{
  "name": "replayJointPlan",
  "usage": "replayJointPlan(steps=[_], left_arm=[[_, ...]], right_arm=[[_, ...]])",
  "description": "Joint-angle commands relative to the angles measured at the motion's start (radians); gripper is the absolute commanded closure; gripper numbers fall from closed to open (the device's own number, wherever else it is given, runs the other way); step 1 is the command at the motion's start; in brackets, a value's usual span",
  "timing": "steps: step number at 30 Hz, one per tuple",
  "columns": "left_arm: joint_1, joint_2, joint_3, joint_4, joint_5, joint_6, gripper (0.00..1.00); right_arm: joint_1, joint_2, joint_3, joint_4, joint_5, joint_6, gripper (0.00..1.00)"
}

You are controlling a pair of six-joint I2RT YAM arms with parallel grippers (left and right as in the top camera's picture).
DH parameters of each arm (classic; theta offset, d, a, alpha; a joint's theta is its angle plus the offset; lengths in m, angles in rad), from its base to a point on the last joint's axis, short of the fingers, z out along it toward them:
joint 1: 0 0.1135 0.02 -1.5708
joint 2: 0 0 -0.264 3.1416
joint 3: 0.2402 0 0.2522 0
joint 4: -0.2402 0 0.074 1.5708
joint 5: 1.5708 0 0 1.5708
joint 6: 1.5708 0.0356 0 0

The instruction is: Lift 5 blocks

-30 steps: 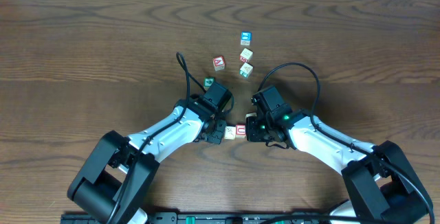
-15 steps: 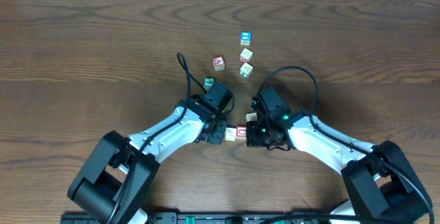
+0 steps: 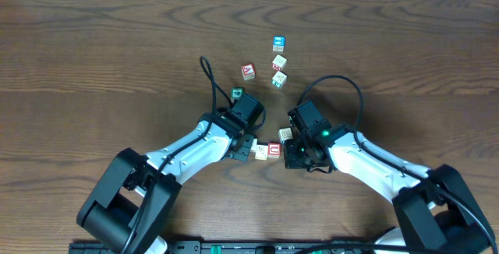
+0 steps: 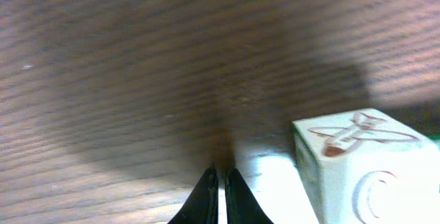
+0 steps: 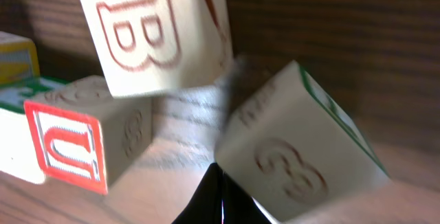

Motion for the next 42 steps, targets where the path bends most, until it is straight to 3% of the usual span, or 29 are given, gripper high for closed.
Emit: replayJointPlan(steps=[1, 10, 22, 34, 42], left_arm=[[0.039, 0.011, 0.010, 0.005, -0.034, -0.017, 0.92], [0.100, 0.000, 0.010, 0.032, -0.029, -0.039, 0.93], [0.114, -0.018, 0.010, 0.036, -0.023, -0.089, 0.93], [0.397, -0.107, 0.010, 0.035, 0.110, -0.128, 0.93], [0.451, -0.108, 0.010, 0.031, 0.129, -0.121, 0.92]], right_arm=[[0.014, -0.078, -0.009, -0.021, 0.035, -0.027, 0.99], [0.075, -0.121, -0.010, -0.132, 0.038, -0.039, 0.99], [0.166, -0.098, -0.010, 0.030, 0.064, -0.040, 0.99], [0.167, -0.079, -0.010, 0.093, 0.001, -0.039, 0.99], [0.222, -0.079, -0.011, 0.081, -0.016, -0.027, 0.99]])
